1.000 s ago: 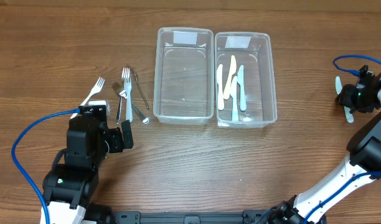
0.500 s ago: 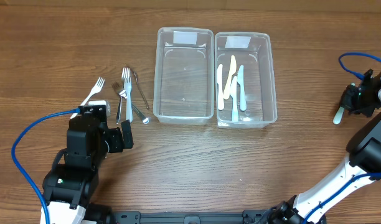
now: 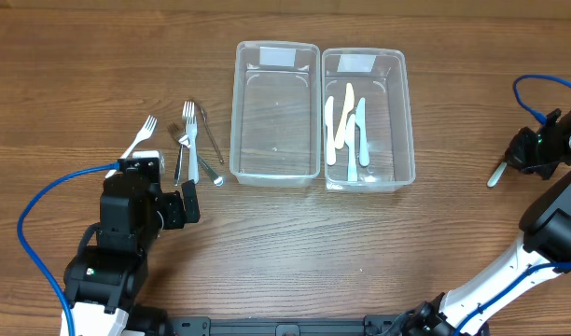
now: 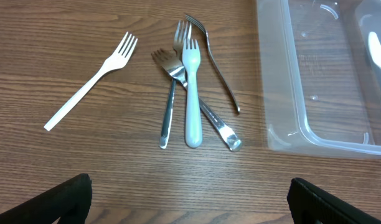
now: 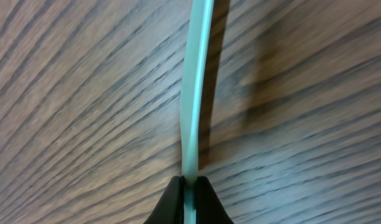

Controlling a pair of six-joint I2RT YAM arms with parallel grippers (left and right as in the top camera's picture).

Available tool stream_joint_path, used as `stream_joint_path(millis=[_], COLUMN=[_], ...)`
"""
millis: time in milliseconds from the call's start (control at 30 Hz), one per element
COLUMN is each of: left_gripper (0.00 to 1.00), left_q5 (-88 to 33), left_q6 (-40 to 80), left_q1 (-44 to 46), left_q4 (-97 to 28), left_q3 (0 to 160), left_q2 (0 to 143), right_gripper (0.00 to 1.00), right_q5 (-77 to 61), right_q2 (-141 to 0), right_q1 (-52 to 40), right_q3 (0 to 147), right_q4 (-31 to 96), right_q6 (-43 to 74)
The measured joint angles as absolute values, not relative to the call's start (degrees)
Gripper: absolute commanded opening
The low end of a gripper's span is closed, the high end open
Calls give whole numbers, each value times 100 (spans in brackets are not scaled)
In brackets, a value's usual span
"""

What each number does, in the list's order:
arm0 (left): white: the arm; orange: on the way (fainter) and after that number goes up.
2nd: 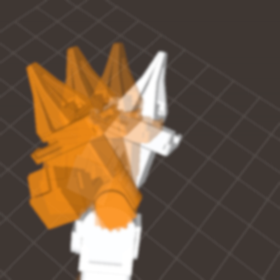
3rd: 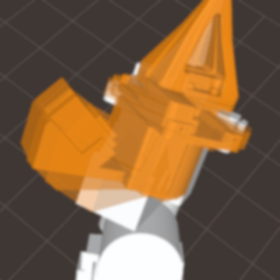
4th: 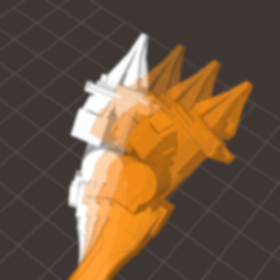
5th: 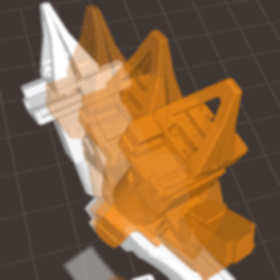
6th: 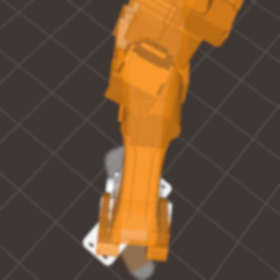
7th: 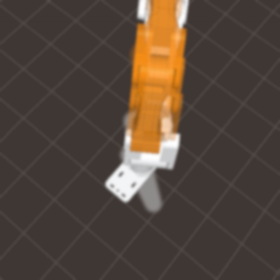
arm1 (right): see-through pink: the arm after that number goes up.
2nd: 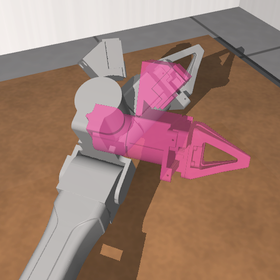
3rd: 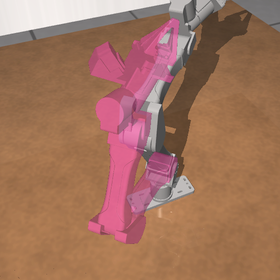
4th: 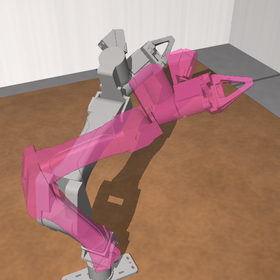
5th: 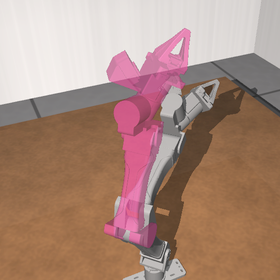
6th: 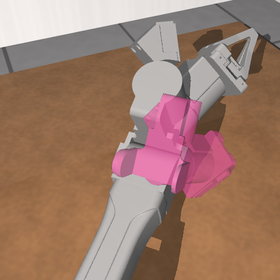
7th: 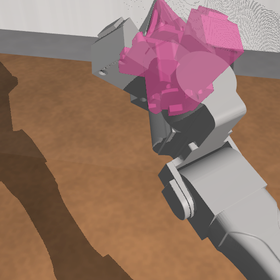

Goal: Pack container
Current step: 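Move the right gripper to the last white knife and grasp it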

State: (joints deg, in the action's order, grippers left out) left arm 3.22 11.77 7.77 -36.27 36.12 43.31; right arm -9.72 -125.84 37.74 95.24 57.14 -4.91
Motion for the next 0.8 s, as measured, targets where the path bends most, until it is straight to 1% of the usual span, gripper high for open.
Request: stream_joint_path(millis=[800], left_gripper=[100], left_q5=[322], left_q6=[1177], left_q1=[777], left_q4=[-3627], left_q3=[3612], left_q2=[4331], right_gripper=[4], right_q5=[-1146], right_q2=[-12571], right_q1=[3634], right_q3=[9509], right_q4=[5675], right_q6=[-449])
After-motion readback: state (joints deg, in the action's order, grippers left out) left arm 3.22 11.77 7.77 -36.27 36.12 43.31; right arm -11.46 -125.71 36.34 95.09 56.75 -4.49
